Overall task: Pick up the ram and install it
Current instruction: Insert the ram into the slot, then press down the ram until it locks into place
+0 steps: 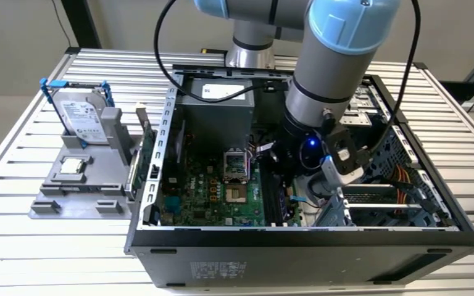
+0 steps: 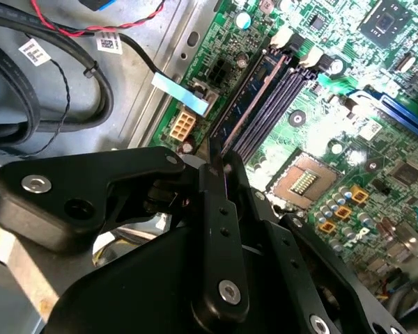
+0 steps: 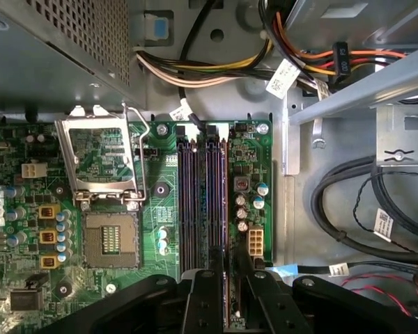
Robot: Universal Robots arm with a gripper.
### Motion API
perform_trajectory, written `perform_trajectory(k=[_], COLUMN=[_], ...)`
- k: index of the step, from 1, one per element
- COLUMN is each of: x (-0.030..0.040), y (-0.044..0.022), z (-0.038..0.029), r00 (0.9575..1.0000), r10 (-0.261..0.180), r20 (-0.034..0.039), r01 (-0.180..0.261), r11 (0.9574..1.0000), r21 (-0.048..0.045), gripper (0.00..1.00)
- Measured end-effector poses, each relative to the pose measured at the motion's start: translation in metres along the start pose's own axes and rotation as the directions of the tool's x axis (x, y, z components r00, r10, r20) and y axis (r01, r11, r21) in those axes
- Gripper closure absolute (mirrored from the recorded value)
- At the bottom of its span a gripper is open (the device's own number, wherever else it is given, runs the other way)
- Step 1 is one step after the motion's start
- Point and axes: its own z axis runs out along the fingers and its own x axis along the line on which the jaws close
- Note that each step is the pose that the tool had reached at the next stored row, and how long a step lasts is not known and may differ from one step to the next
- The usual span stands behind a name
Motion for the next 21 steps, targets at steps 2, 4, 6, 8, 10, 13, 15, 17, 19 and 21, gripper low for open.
perform_trajectory(k=[2,4,6,8,10,13,15,17,19,21], x=[0.0000,0.0000,0.0000,0.0000,0.0000,0.0001,0.0001,0.0001,0.0001,0.0001], y=[0.0000,0.0001,0.0001,0.0001,0.0001,0.0000,0.0001,0.0000,0.0001,0.0001], z=[-0.0030,-0.0046,-0.0046,-0.0047,-0.0047,-0.0048,-0.0047,-0.0048,-0.0048,-0.0047], r00=[1.0000,1.0000,1.0000,1.0000,1.0000,1.0000,1.0000,1.0000,1.0000,1.0000], r10=[0.000,0.000,0.000,0.000,0.000,0.000,0.000,0.000,0.000,0.000], r20=[-0.0003,-0.0003,-0.0003,-0.0003,-0.0003,-0.0003,-0.0003,-0.0002,-0.0003,-0.0002], r01=[0.000,0.000,0.000,0.000,0.000,0.000,0.000,0.000,0.000,0.000], r11=[1.0000,1.0000,1.0000,1.0000,1.0000,1.0000,1.0000,1.0000,1.0000,1.0000], r21=[0.0001,-0.0001,0.0000,0.0006,0.0007,0.0011,0.0011,0.0014,0.0015,0.0017], gripper=[0.00,0.00,0.00,0.00,0.00,0.00,0.00,1.00,1.00,1.00])
